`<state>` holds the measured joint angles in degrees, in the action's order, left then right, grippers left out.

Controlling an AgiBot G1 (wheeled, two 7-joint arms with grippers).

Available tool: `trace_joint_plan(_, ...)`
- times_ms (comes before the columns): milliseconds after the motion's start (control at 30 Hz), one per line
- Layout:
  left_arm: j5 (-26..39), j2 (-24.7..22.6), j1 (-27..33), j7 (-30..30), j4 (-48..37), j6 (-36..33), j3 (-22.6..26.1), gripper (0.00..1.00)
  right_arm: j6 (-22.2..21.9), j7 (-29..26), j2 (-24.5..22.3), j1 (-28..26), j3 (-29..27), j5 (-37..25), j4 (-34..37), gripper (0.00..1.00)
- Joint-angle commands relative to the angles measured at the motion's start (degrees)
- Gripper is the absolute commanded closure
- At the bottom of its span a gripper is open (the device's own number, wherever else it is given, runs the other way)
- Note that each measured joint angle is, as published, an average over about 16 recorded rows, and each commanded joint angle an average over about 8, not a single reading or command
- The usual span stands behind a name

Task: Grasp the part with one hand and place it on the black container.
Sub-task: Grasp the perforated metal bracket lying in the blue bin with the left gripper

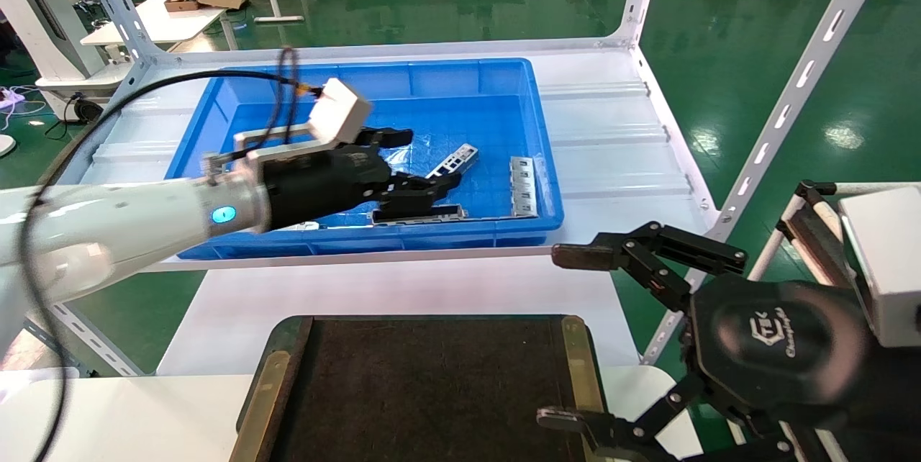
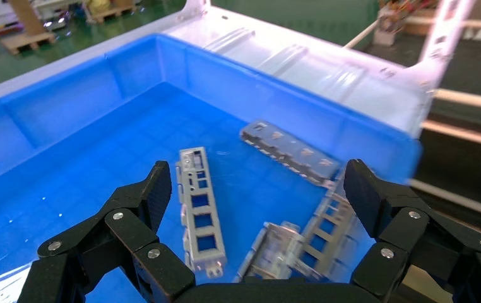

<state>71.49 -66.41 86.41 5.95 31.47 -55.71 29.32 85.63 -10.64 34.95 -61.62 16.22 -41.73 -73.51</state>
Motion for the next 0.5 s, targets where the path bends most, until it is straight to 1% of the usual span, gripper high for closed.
trace_joint_plan(33,1.3,-2.5,1.7,-1.3,-4.0,1.5,0.7,0.0,0.0,0.0,0.0,0.0,0.0,0.0,0.0,0.0)
trace_joint_plan(200,2.8,-7.4,4.8,-4.2,-13.0,5.6,1.3,0.0,0.0,0.0,0.0,0.0,0.0,0.0,0.0,0.0)
trace_joint_plan(233,3.0,-8.2,5.2,-4.7,-14.5,6.4,1.4,0.0,0.0,0.0,0.0,0.0,0.0,0.0,0.0,0.01)
trace_joint_plan(267,3.1,-8.9,5.6,-5.2,-16.0,7.1,1.5,0.0,0.0,0.0,0.0,0.0,0.0,0.0,0.0,0.03)
trace_joint_plan(300,3.3,-9.5,6.0,-5.6,-17.3,7.8,1.6,0.0,0.0,0.0,0.0,0.0,0.0,0.0,0.0,0.13)
trace_joint_plan(333,3.3,-10.0,6.3,-6.0,-18.4,8.4,1.7,0.0,0.0,0.0,0.0,0.0,0.0,0.0,0.0,0.25)
trace_joint_plan(367,3.4,-10.4,6.5,-6.3,-19.3,8.9,1.8,0.07,0.0,0.0,0.0,0.0,0.1,0.0,0.0,0.38)
trace_joint_plan(400,3.4,-10.8,6.6,-6.5,-20.1,9.4,1.9,0.17,0.0,0.0,0.0,0.0,0.1,0.0,0.0,0.5)
trace_joint_plan(500,3.1,-11.4,6.8,-6.6,-21.5,10.6,2.4,0.54,0.0,0.0,0.0,0.0,0.1,0.0,0.0,0.87)
